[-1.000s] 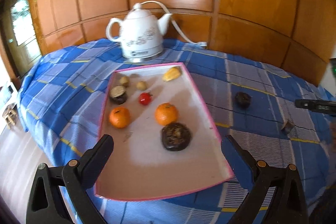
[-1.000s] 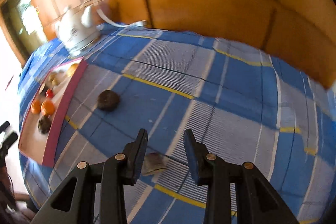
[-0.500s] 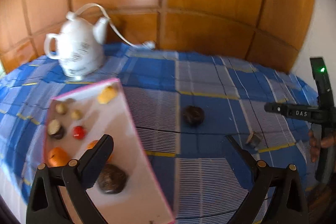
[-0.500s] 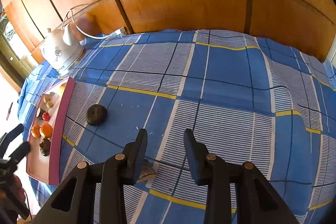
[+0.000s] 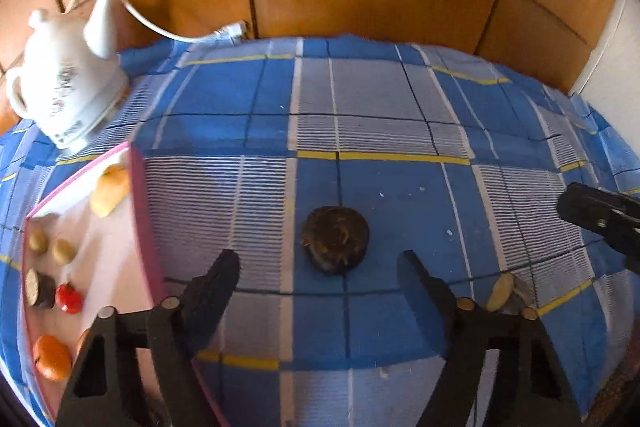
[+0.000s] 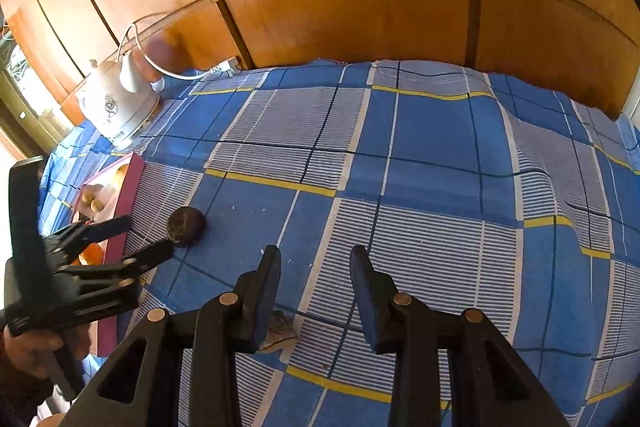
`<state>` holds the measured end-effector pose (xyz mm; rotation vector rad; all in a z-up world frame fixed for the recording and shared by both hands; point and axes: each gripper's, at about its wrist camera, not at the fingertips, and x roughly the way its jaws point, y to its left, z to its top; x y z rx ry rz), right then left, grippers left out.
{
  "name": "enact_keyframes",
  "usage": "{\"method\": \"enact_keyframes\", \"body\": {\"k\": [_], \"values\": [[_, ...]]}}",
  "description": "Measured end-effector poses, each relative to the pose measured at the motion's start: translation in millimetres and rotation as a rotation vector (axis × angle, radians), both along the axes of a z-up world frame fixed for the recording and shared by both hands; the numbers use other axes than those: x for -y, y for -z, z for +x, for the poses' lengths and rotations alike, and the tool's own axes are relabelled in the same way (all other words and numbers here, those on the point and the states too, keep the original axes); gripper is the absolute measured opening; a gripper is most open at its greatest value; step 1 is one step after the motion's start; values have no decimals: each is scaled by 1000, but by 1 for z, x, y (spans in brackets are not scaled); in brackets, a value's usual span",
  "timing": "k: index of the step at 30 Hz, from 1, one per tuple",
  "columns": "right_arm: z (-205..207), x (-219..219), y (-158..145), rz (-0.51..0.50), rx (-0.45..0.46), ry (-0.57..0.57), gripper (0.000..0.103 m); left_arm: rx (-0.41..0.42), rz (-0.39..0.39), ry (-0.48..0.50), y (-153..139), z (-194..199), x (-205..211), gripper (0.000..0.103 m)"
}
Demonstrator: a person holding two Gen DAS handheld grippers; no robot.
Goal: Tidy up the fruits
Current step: 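Grasp the dark round fruit on the bed with the left gripper, then grasp the bark-covered wooden cylinder with the right gripper while the left holds the dark fruit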
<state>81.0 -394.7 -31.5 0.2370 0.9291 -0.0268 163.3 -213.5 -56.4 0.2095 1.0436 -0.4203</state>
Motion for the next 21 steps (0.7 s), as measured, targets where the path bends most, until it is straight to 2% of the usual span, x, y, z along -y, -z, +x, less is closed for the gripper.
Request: {"method": "enact_keyframes", "body": {"k": [4, 6, 7, 8, 11, 14, 21], "values": [[2, 1, 0, 10, -2, 1, 36, -17, 37, -9, 16, 14, 12, 76], [2, 1, 1, 13, -4, 0, 36, -38, 36, -17, 23, 18, 14, 66], [3, 1, 1, 15, -6, -1, 36, -57, 29, -10, 28, 20, 16, 48], [3, 1, 2, 19, -9, -5, 36, -57, 23, -2, 29, 20, 17, 44], [4, 1, 4, 55, -20, -32, 36, -49, -28, 34, 23, 8, 15, 44], [7, -1, 9, 81, -50, -67, 36, 27, -21, 86, 12, -19, 12, 44], [6, -23, 20, 74, -117, -197, 57, 22, -63, 117, 15, -86, -6, 44]]}}
